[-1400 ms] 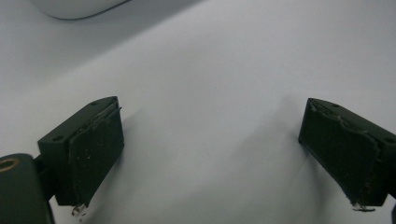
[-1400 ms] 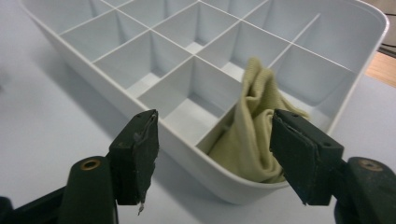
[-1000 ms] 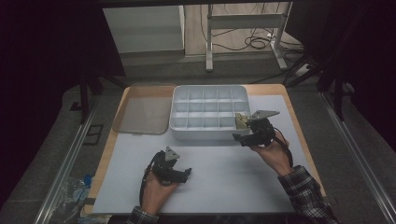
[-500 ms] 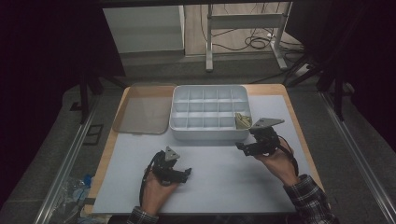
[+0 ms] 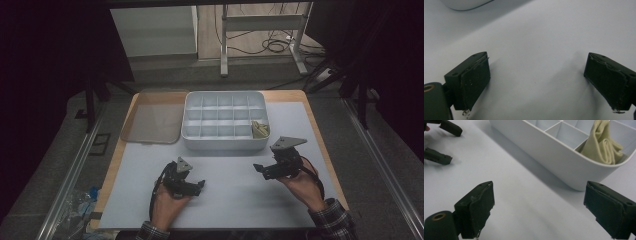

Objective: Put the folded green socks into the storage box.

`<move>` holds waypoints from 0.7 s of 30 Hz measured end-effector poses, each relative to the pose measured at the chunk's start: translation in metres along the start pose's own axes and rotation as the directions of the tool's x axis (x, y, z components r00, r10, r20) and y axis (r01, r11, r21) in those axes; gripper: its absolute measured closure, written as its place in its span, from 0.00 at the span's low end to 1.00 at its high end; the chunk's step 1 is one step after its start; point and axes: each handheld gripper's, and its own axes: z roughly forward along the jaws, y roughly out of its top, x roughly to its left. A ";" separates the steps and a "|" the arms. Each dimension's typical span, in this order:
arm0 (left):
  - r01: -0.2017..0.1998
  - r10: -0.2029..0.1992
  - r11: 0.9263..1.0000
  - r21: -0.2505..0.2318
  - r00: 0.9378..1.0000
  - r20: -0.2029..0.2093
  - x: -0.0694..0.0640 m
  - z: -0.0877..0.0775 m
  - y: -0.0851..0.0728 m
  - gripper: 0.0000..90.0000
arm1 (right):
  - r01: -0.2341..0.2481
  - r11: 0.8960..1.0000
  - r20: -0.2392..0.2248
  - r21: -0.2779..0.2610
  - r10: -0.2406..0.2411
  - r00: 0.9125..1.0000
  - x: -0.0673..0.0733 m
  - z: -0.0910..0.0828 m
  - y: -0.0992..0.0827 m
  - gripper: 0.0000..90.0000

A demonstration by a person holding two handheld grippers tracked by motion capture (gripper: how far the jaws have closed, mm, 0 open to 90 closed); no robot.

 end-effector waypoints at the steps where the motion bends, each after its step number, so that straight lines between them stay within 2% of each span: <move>1: 0.000 0.000 1.000 0.000 1.000 0.000 0.000 0.000 0.000 0.07 | -0.003 1.000 -0.003 0.001 0.003 1.000 0.001 0.000 -0.002 0.10; 13: -0.003 0.003 1.000 0.002 1.000 0.000 0.000 0.000 0.000 0.07 | -0.019 0.999 -0.001 0.036 0.019 1.000 0.013 0.007 -0.030 0.07; 21: -0.003 0.003 1.000 0.002 1.000 0.000 0.000 0.000 0.000 0.07 | -0.004 0.999 0.019 0.048 0.003 1.000 0.019 0.014 -0.046 0.07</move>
